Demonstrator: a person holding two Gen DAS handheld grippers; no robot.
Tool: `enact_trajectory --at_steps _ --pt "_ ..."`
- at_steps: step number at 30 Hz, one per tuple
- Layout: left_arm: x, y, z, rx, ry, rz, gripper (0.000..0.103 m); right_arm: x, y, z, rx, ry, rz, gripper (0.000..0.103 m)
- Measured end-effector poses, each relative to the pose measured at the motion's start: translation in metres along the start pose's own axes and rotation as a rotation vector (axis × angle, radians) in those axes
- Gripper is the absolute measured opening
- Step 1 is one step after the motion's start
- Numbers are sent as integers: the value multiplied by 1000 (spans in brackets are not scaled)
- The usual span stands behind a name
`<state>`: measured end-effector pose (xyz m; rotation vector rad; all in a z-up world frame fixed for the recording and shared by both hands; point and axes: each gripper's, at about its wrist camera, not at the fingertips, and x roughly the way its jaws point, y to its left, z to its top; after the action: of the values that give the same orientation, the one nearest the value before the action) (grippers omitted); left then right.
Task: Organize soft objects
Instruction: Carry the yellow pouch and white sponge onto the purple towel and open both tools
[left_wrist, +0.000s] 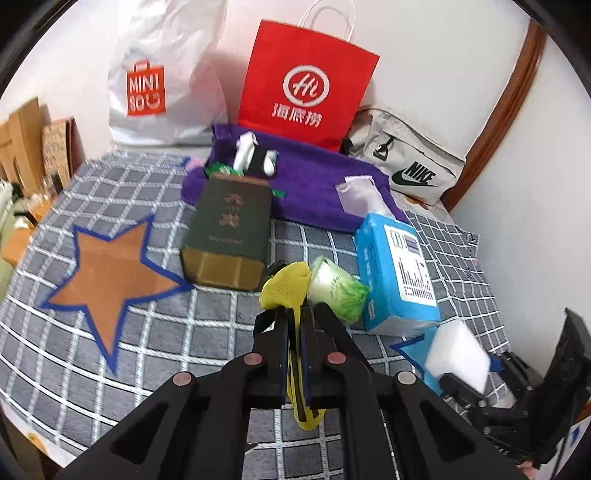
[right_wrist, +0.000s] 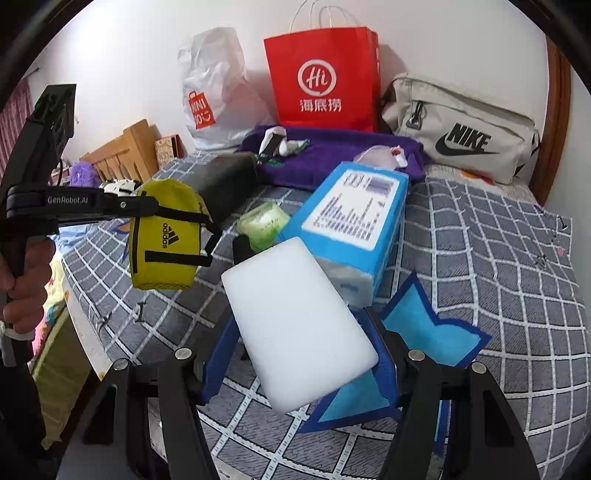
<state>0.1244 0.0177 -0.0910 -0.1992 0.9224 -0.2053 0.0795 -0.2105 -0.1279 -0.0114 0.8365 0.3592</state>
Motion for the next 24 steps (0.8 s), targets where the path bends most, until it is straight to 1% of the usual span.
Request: enact_trajectory --at_steps 10,15,24 --pt "-27 -17 24 61 -80 33 6 -15 2 30 -14 -54 -13 65" --pt "-37 -27 39 98 -131 75 6 -16 -2 46 -17 -72 -14 65" --pt "-38 -30 69 105 -178 102 6 -8 -9 75 -32 -96 -26 65"
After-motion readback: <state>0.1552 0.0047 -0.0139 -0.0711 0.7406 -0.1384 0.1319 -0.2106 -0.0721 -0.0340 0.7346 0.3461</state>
